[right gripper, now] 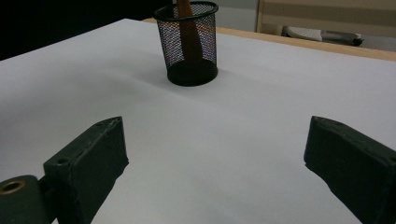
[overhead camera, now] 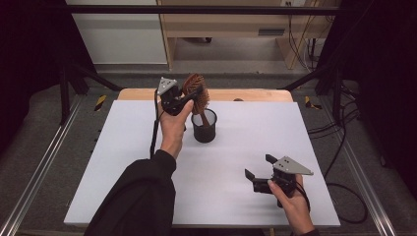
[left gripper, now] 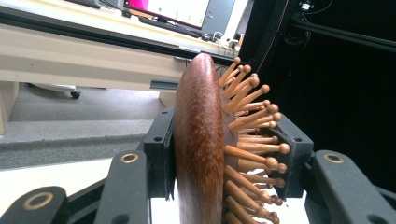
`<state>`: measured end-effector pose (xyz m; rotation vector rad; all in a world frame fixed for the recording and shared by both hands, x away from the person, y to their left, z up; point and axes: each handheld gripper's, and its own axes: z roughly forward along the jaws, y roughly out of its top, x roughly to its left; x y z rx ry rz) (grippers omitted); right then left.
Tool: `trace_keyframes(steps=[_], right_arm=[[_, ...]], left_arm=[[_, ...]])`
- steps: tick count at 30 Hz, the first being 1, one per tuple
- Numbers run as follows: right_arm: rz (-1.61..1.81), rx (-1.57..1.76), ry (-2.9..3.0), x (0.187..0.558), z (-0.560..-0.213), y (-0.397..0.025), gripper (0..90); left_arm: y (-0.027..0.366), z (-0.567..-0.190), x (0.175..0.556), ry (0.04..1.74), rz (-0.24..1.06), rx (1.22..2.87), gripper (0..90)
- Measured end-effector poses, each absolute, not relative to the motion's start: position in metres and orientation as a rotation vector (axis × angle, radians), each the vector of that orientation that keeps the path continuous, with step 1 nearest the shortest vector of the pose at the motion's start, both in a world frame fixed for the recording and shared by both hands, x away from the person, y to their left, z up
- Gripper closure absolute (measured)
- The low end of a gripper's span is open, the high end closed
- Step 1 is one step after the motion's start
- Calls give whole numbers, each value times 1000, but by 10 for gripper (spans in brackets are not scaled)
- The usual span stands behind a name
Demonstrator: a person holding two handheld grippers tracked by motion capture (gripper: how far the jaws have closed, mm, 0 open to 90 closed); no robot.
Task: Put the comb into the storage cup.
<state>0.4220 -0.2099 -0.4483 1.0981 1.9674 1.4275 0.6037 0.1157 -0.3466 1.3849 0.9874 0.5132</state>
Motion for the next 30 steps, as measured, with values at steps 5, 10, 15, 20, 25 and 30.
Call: trace_keyframes(steps=[5,10,15,20,25,30], right_arm=[[1429,1101,1967,422,-449,-210,60],[1432,1102,1968,422,-449,-210,60],[1433,1101,1969,423,-449,-210,60],[1434,1100,1970,423,-449,-210,59],[1435,1101,1970,423,-449,-210,59],[1434,1100,1970,423,-449,-210,56]], left_arm=[[114,-348,603,985,510,1386,505],[113,-351,604,989,503,1390,505],[112,-354,604,995,497,1386,505],[112,-356,603,996,491,1386,504],[112,-357,603,998,486,1383,504],[111,-358,604,1001,478,1376,504]])
